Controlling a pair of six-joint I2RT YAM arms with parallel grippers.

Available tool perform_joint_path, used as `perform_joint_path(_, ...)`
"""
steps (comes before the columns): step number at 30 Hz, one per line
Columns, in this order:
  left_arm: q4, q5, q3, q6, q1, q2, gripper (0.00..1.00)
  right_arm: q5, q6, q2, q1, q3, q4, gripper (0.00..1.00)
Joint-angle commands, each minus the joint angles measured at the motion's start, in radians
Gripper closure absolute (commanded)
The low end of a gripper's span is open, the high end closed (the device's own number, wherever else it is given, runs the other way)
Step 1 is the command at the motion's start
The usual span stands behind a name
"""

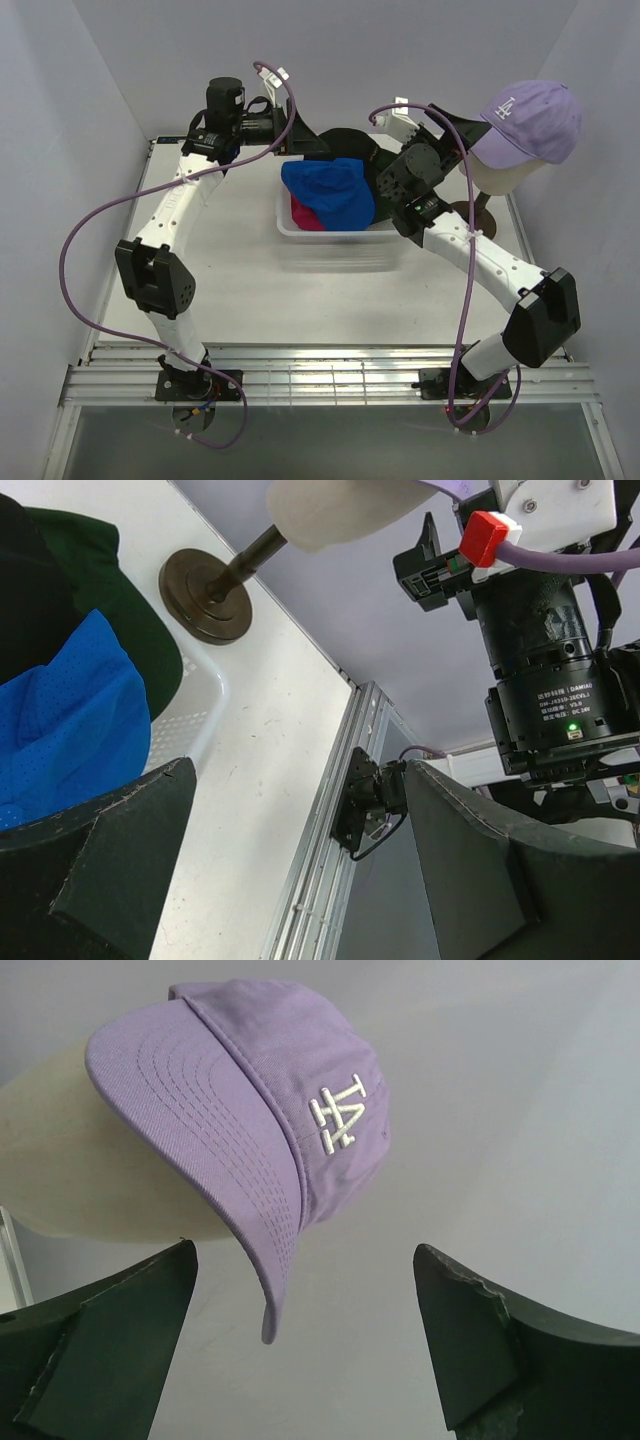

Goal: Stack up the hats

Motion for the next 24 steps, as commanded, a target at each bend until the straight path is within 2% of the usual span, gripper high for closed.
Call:
perform_joint_path(1,0.014,0.026,-0.004,0.018,0.009,-0.072,0.04,-0.002,0.002,0.009,0.041,0.03,0.069,0.07)
perform_joint_path(6,0.002,0.026,-0.027,0.018,0.09,-0.094,0.04,-0.08,0.017,0.058,0.196,0.065,0.076,0.11)
perform_joint_path(8,-0.001,0.015,-0.046,0.032,0.135,-0.106,0.04,-0.146,0.244,0.081,0.268,0.114,-0.248,0.11)
perform_joint_path(9,-0.012,-0.014,-0.061,0.047,0.175,-0.121,0.04,-0.191,0.411,0.095,0.288,0.166,-0.473,0.11)
perform_joint_path(10,-0.029,-0.036,-0.066,0.073,0.192,-0.127,0.04,-0.262,0.801,0.119,0.316,0.341,-0.981,0.1)
perform_joint_path(11,-0.068,-0.06,-0.067,0.107,0.201,-0.134,0.04,-0.503,0.969,0.178,0.317,0.446,-1.186,0.08)
perform_joint_path(12,-0.088,-0.118,-0.075,0.182,0.215,-0.149,0.04,-0.641,1.076,0.188,0.308,0.512,-1.286,0.04)
perform_joint_path(13,-0.107,-0.147,-0.083,0.219,0.218,-0.157,0.04,-0.782,1.136,0.185,0.284,0.537,-1.326,0.03)
perform_joint_path(14,-0.13,-0.172,-0.095,0.254,0.22,-0.166,0.05,-1.011,1.197,0.169,0.267,0.53,-1.333,0.01)
perform_joint_path(15,-0.136,-0.215,-0.128,0.314,0.22,-0.183,0.05,-1.103,1.224,0.162,0.25,0.524,-1.328,0.01)
perform_joint_path(16,-0.139,-0.229,-0.15,0.337,0.22,-0.192,0.08,-1.242,1.25,0.162,0.211,0.521,-1.323,0.05)
perform_joint_path(19,-0.142,-0.255,-0.229,0.409,0.22,-0.203,0.17,-1.382,1.365,0.188,0.129,0.519,-1.314,0.11)
perform_joint_path(20,-0.136,-0.254,-0.247,0.426,0.22,-0.201,0.25,-1.413,1.405,0.21,0.109,0.51,-1.313,0.12)
perform_joint_path(23,-0.107,-0.266,-0.311,0.524,0.183,-0.186,0.28,-1.444,1.45,0.256,0.04,0.496,-1.3,0.14)
perform_joint_path(24,-0.101,-0.289,-0.322,0.573,0.16,-0.18,0.25,-1.435,1.465,0.263,0.031,0.491,-1.297,0.16)
